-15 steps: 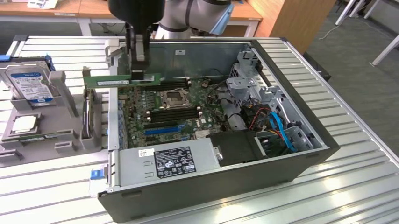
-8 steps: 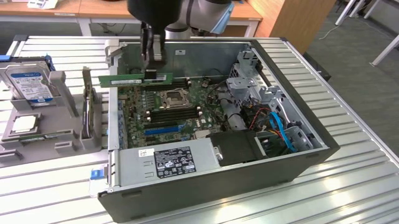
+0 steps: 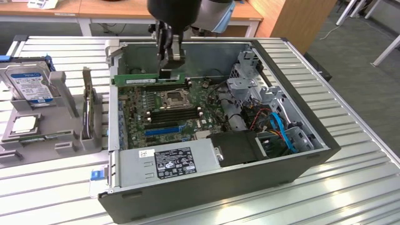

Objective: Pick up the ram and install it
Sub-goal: 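Pick up the ram and move it above insertion slot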

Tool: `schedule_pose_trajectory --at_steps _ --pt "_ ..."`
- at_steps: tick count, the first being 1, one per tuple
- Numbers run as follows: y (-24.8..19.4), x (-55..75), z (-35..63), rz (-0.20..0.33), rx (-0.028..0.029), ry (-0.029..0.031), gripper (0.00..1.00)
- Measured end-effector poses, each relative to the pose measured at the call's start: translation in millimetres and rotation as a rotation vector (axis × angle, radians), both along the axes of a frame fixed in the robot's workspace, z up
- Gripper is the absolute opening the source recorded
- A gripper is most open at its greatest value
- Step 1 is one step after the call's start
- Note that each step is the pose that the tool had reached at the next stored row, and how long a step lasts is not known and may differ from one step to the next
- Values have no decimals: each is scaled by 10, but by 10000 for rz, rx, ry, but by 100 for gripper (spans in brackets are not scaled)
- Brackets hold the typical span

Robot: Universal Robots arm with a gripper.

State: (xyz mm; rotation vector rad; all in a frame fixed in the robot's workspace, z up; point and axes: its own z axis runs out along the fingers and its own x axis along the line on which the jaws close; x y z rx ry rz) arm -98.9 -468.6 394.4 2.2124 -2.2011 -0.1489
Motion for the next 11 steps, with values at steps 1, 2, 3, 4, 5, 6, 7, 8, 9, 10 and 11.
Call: schedule_pose_trajectory --at_steps 1,2,3,4,5,6,7,8,9,10,11 --pt "0 34 0 0 0 9 12" --pt "0 66 0 1 0 17 12" --pt "0 96 0 2 -1 25 12" --pt "0 127 0 0 -1 33 12" --pt "0 157 0 0 0 41 12" --pt "0 190 0 0 0 51 12" --pt "0 221 0 2 -1 61 12" --pt "0 251 0 2 0 70 12" --pt "0 274 0 1 -1 77 12" --pt "0 294 0 1 -1 83 12" --pt "0 314 0 0 -1 88 12"
